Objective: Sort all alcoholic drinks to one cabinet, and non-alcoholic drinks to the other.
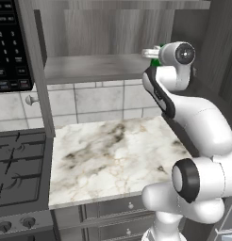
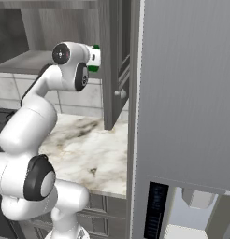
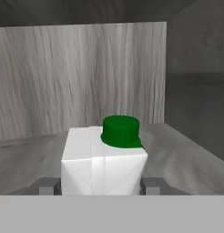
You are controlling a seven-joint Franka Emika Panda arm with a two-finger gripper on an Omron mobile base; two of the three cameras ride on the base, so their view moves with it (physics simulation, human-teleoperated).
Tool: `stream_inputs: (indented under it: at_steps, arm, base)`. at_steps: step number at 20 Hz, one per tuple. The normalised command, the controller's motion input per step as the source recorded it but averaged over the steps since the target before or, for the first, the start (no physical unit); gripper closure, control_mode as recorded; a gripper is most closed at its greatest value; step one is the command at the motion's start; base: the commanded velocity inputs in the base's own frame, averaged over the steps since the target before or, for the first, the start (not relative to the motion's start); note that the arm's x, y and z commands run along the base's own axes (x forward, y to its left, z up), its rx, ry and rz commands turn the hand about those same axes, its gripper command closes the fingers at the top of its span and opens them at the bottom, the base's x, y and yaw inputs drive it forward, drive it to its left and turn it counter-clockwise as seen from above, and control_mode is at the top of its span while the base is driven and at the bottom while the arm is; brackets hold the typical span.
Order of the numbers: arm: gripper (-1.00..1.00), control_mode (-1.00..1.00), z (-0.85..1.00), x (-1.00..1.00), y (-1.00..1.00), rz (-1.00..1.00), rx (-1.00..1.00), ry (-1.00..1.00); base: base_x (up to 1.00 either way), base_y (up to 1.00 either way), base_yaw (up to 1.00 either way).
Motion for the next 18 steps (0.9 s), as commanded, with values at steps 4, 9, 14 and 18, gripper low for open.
stream_inputs:
  at_steps: [4, 9, 14, 18]
  arm:
    - [1.00, -1.00, -0.06, 0.47, 0.00, -0.01, 0.01, 0.00]
    - [1.00, -1.00, -0.17, 0.43, 0.00, -0.01, 0.00, 0.00]
    - [-1.00, -1.00, -0.11, 0.09, 0.00, 0.00, 0.00, 0.00]
    - [-1.00, -1.00, 0.00, -0.06, 0.00, 0.00, 0.00, 0.00]
  base:
    - [0.00, 0.00, 0.00]
    - [0.00, 0.00, 0.00]
    - [0.00, 0.00, 0.00]
    - [0.00, 0.00, 0.00]
